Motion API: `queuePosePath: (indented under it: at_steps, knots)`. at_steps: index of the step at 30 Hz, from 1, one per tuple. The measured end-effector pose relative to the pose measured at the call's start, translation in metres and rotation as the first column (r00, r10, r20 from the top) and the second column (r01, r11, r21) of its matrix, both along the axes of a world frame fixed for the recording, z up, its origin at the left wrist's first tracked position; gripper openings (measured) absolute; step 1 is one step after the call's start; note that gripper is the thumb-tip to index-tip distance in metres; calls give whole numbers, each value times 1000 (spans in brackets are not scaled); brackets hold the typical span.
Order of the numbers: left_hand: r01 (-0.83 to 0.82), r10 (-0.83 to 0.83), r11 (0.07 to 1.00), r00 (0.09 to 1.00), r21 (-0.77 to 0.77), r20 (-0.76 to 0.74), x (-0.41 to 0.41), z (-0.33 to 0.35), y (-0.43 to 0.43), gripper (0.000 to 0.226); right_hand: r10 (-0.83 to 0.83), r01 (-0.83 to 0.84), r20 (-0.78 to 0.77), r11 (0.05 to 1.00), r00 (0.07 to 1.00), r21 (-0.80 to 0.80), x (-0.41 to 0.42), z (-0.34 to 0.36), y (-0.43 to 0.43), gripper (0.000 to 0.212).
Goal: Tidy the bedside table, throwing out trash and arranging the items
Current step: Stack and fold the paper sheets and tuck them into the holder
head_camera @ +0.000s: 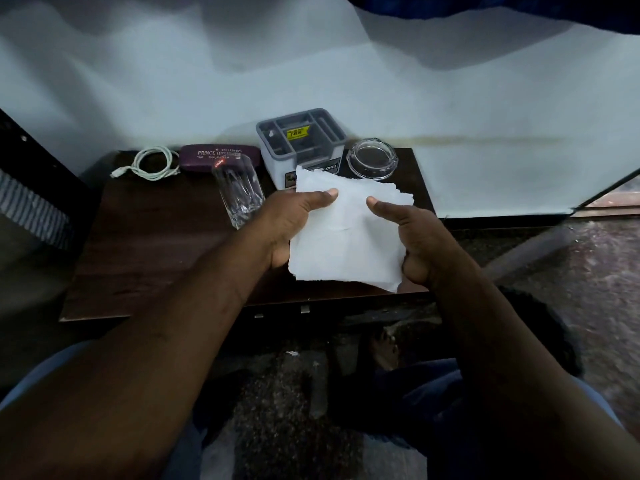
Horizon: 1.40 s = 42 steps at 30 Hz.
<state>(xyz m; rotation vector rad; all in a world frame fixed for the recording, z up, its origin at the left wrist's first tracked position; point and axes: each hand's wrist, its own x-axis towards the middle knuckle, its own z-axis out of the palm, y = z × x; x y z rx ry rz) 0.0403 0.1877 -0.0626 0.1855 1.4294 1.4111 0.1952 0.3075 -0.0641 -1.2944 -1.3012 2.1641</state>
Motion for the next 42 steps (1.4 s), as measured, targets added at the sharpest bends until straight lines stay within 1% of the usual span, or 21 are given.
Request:
queuePosePath:
  at_steps: [3, 6, 8, 10, 12, 14, 16, 18, 20, 21, 22, 24, 25, 27, 29, 32, 35, 36, 39, 40, 42]
  knots:
    - [64, -65, 998, 996, -28, -65, 3, -1, -1, 41, -26, 26, -2, 1000, 1000, -6, -1, 0, -3, 38]
    - [2, -4, 999, 998, -40, -64, 0, 3, -3, 33, -54, 53, -23, 998, 998, -20, -1, -1, -2, 46]
    - [-24, 21, 999, 997, -47, -69, -4, 6, -4, 31, -31, 31, -2, 999, 1000, -10, -1, -1, -2, 48]
    - [5, -8, 998, 999, -58, -47, -4, 8, -5, 33, 4, -4, 30, 1000, 1000, -18, -1, -2, -4, 41]
    - [53, -52, 997, 998, -48, 37, -3, 12, -6, 42, -18, 18, 71, 1000, 997, 2, -3, -3, -5, 37]
    - [28, -33, 999, 992, 35, 124, -4, 15, -5, 56, -111, 112, 71, 994, 991, -9, -4, -3, -4, 37]
    - [-41, 12, 988, 981, 147, 195, -7, 16, -4, 68, -207, 208, 22, 974, 978, -87, -4, -2, -2, 38]
    - [-58, 8, 973, 976, 225, 219, -5, 16, -3, 80, -277, 266, -39, 947, 960, -179, -3, -2, -1, 37]
    - [-70, 7, 957, 976, 283, 220, 6, 12, -1, 85, -322, 298, -77, 927, 943, -228, -3, -2, -3, 36]
    - [-83, 16, 946, 977, 312, 214, 13, 9, 0, 80, -339, 311, -88, 920, 937, -238, -4, -2, -5, 36]
    - [-89, 17, 934, 978, 347, 206, 20, 6, 2, 69, -353, 323, -94, 915, 931, -241, -6, -2, -8, 36]
    - [-84, 2, 905, 981, 417, 192, 31, 2, 5, 36, -368, 337, -106, 913, 924, -232, -11, -2, -14, 35]
    - [-96, 29, 905, 986, 415, 164, 35, -1, 6, 29, -364, 333, -110, 915, 925, -227, -13, -2, -18, 32]
    - [-161, 146, 931, 987, 328, 68, 38, -6, 9, 33, -340, 315, -97, 926, 935, -209, -15, -1, -25, 29]
    - [-264, 270, 941, 963, 214, 3, 35, -6, 11, 33, -305, 287, -79, 940, 949, -183, -15, -1, -26, 32]
    - [-349, 351, 929, 936, 125, 7, 20, -1, 10, 22, -241, 226, -84, 962, 967, -155, -10, 5, -21, 35]
    - [-267, 264, 955, 964, 127, 43, 3, 10, 4, 26, -132, 121, -136, 989, 982, -86, 1, 12, -4, 27]
    - [-211, 205, 969, 977, 131, 59, -1, 14, 1, 30, -96, 87, -150, 994, 984, -63, 5, 15, 3, 31]
    - [-30, 17, 989, 996, 146, 85, -13, 21, -8, 43, 48, -51, -103, 998, 994, -29, 11, 21, 17, 54]
    - [12, -25, 989, 996, 147, 84, -15, 21, -10, 45, 93, -96, -97, 995, 991, -29, 11, 21, 17, 58]
    - [47, -59, 990, 994, 134, 89, -16, 20, -11, 49, 150, -156, -106, 986, 983, -51, 8, 20, 14, 57]
